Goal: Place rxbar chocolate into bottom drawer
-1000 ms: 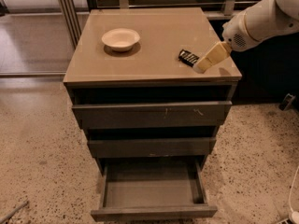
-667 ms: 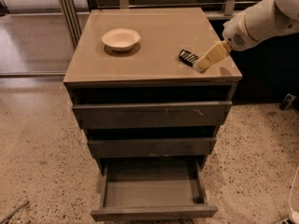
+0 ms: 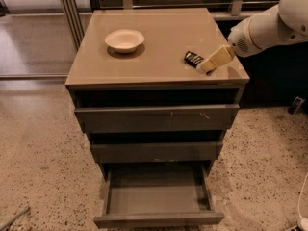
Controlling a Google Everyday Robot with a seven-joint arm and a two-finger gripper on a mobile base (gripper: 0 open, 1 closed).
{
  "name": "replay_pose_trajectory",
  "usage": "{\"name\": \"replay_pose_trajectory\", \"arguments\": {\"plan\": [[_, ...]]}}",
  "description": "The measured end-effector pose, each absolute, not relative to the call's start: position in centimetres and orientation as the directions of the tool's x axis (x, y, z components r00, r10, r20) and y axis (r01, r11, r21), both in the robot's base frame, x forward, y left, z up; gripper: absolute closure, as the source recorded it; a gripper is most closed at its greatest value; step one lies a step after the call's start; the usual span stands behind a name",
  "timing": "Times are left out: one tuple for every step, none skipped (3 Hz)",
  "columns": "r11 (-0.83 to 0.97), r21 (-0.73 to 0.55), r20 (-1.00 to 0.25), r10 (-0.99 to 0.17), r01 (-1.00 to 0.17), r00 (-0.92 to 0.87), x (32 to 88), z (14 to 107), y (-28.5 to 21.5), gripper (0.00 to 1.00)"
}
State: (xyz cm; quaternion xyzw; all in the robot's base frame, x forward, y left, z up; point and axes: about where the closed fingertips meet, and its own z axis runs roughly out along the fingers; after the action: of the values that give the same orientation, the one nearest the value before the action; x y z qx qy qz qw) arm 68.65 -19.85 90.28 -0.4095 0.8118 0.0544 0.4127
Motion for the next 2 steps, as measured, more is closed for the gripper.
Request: {"name": "replay_pose_trajectory", "arguments": {"plan": [[0.695,-0.201,-0.751,-0.562,-0.69,-0.347,70.3,89.4,-19.4,0.0],[0.717,-0.158,-0.762,-0.526,-0.679,-0.378,72.1,88.5,-18.6,0.0]]}}
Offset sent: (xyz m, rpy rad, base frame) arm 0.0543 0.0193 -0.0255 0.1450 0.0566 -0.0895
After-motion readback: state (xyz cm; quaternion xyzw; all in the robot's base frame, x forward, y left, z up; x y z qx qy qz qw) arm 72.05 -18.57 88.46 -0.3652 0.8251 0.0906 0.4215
